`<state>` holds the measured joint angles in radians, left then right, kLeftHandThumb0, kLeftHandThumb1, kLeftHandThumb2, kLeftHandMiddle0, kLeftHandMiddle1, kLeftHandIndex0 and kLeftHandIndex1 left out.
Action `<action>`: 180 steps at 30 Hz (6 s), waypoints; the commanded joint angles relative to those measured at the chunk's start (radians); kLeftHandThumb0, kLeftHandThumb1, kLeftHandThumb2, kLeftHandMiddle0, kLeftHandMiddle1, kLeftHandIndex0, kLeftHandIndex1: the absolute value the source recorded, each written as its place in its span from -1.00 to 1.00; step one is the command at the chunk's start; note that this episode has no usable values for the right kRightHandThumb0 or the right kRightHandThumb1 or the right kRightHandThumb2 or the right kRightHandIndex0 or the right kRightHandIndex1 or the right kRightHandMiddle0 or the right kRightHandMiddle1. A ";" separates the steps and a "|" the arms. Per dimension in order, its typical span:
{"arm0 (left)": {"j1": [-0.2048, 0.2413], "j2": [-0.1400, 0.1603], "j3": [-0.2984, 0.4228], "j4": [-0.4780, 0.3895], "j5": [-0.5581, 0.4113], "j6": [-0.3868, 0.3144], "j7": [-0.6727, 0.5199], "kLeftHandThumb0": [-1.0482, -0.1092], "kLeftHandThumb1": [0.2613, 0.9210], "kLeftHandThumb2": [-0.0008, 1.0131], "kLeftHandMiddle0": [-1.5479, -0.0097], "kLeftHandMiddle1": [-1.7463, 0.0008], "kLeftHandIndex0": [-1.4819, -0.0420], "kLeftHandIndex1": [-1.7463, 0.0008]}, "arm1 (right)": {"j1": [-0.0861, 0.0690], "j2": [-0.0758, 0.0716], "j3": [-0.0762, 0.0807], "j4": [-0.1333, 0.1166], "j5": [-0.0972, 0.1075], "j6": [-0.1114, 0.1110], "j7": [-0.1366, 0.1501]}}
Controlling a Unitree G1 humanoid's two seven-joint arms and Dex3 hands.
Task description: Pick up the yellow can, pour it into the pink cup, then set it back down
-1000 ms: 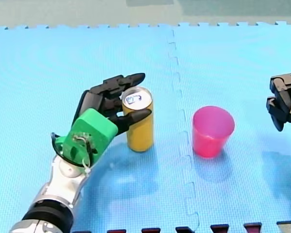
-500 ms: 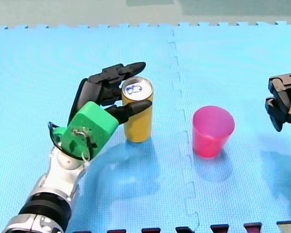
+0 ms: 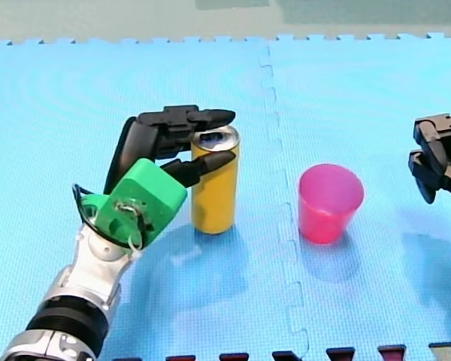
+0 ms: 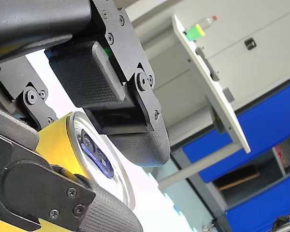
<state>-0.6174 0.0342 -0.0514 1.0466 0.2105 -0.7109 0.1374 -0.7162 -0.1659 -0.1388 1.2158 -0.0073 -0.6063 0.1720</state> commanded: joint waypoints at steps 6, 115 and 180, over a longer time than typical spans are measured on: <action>-0.019 0.006 -0.002 -0.027 0.007 0.025 0.022 0.43 0.51 -1.00 -0.63 1.00 -0.46 1.00 | -0.008 -0.002 0.001 0.004 -0.001 0.002 -0.005; 0.049 0.036 -0.038 -0.043 -0.025 -0.028 -0.138 -1.00 0.63 -1.00 0.83 1.00 0.76 1.00 | -0.013 -0.007 -0.029 -0.007 0.039 0.016 0.051; 0.196 0.068 -0.032 -0.196 -0.073 0.096 -0.267 -0.97 0.49 -1.00 0.57 0.98 0.61 1.00 | -0.013 -0.016 -0.039 0.001 0.043 0.020 0.063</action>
<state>-0.4171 0.0976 -0.0822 0.8441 0.1363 -0.6075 -0.1292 -0.7266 -0.1764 -0.1773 1.2184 0.0345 -0.5911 0.2374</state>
